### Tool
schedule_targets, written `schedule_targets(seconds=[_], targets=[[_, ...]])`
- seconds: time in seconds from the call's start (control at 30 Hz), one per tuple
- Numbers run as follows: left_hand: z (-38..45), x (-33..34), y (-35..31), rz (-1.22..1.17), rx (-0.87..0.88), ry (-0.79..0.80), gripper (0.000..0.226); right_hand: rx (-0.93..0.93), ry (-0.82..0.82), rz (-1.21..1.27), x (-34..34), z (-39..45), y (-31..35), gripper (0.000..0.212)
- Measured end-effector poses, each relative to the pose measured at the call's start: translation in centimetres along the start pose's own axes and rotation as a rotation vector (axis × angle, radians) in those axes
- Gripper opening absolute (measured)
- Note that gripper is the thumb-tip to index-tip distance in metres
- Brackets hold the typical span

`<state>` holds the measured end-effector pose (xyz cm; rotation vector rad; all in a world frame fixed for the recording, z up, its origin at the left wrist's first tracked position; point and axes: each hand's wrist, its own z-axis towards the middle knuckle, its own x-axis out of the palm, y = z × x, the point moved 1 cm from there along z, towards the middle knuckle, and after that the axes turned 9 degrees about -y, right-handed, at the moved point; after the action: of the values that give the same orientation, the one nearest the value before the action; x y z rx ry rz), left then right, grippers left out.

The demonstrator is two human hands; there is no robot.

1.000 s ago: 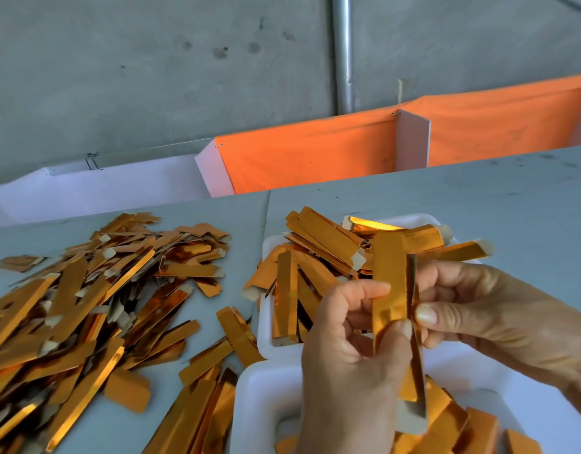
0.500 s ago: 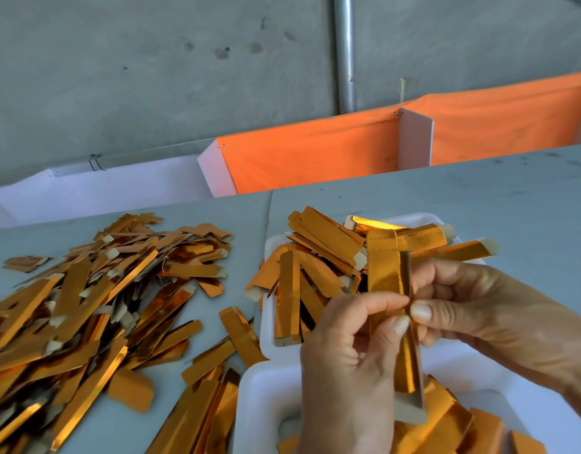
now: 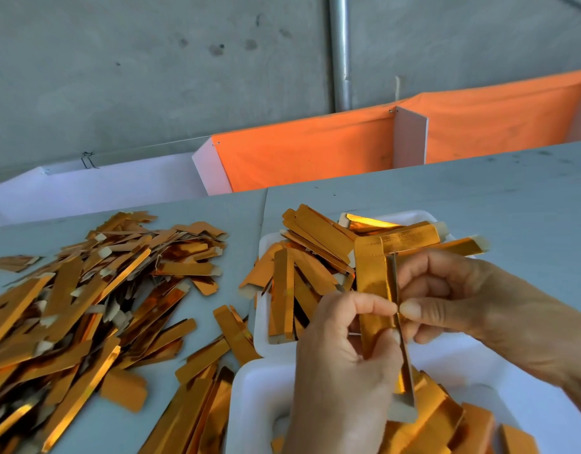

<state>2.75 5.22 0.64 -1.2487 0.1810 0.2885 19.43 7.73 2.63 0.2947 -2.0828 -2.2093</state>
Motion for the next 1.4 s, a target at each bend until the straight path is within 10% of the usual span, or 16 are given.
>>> schedule_targets(seconds=[0.73, 1.07, 1.4], targets=[[-0.3, 1.4, 0.2, 0.412, 0.181, -0.135, 0.067, -0.661, -0.358, -1.143, 4.3, -0.8, 0.5, 0.023], [-0.2, 0.9, 0.1, 0.319, 0.131, -0.149, 0.065, -0.132, -0.107, -0.311, 1.7, 0.4, -0.6, 0.028], [0.3, -0.4, 1.4, -0.141, -0.108, -0.064, 0.039, -0.144, -0.011, -0.003, 2.0, 0.2, -0.4, 0.004]])
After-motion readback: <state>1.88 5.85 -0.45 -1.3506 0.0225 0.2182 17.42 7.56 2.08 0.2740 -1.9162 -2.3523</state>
